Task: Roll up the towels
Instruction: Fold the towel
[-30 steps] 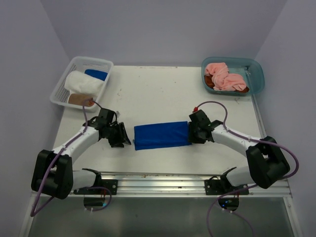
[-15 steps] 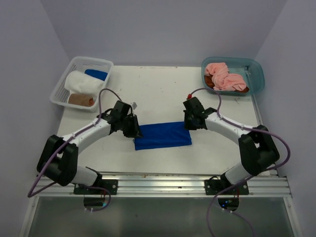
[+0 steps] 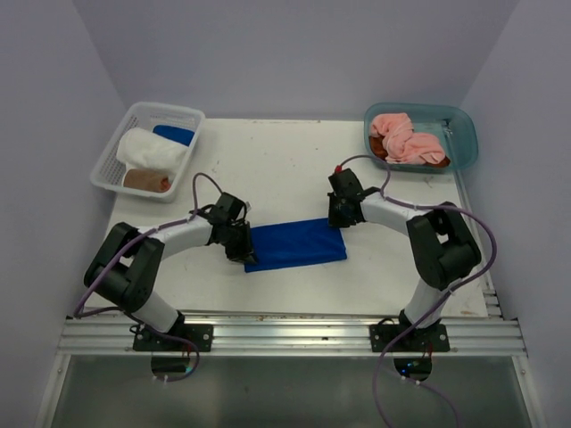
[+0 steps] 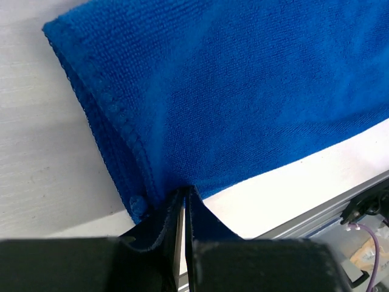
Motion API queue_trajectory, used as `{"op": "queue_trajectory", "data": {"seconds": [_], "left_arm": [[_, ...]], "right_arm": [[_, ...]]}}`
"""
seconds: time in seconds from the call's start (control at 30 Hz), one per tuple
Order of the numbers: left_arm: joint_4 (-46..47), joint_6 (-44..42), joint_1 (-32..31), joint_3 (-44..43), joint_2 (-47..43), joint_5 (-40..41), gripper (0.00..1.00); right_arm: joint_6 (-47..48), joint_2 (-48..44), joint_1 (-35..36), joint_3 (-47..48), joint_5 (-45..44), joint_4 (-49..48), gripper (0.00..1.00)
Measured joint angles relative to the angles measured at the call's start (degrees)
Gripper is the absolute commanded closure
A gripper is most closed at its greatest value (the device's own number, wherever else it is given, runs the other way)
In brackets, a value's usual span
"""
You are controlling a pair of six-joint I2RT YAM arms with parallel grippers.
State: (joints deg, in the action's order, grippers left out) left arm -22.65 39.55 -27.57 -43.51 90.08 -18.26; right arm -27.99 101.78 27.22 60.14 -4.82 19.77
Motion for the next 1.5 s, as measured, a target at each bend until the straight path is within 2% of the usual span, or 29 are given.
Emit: {"op": "queue_trajectory", "data": {"seconds": [0.23, 0.33, 0.43, 0.6, 0.7, 0.8, 0.93, 1.07, 1.17, 1.23, 1.4, 1.5], "left_arm": [[-1.92, -0.31, 0.04, -3.74, 3.34, -0.28, 0.92], [-4.28, -0.83, -0.11, -8.94, 7.15, 0.96, 0.93], [-5.90, -1.97, -0.22, -16.04, 11.39, 4.79, 0.93], [-9.46, -4.17, -0.20, -27.96, 15.58, 12.28, 0.92], [-10.69, -5.22, -0.20, -33.35, 15.72, 15.82, 0.89], [-10.86, -6.21, -0.20, -34.84, 15.32, 17.33, 0.88], [-10.56, -6.25, -0.20, -32.52, 15.04, 15.32, 0.84], [-9.70, -5.70, -0.20, -27.17, 14.08, 13.73, 0.84], [-9.66, -5.33, -0.17, -25.00, 13.97, 14.05, 0.72], [-9.62, -4.83, -0.04, -24.61, 13.97, 14.36, 0.69], [-8.33, -4.68, 0.96, -24.50, 14.21, 14.67, 0.72], [-7.54, -4.68, 1.31, -24.74, 15.82, 14.67, 0.75]], "right_arm": [[-2.10, -7.34, 0.09, -11.02, 0.72, -9.16, 1.00], [-4.55, -13.14, 1.07, -17.57, 1.49, -10.69, 1.00], [-8.90, -19.21, 6.34, -23.39, 1.03, -10.82, 1.00], [-17.86, -25.94, 19.80, -28.37, 0.79, -8.20, 1.00], [-21.53, -31.71, 21.97, -29.62, -1.55, -2.21, 1.00], [-22.16, -36.13, 21.77, -28.61, -6.32, 2.51, 0.97], [-20.65, -33.00, 21.73, -22.69, -10.43, 6.95, 0.98], [-18.62, -26.97, 21.73, -17.81, -11.10, 6.69, 0.98], [-17.42, -24.44, 21.73, -16.55, -11.06, 6.56, 0.98], [-16.90, -23.69, 21.73, -16.26, -10.99, 6.56, 0.98], [-15.87, -23.23, 21.73, -16.09, -11.13, 6.60, 0.94], [-15.06, -22.60, 21.64, -16.09, -11.58, 6.58, 0.96]]}}
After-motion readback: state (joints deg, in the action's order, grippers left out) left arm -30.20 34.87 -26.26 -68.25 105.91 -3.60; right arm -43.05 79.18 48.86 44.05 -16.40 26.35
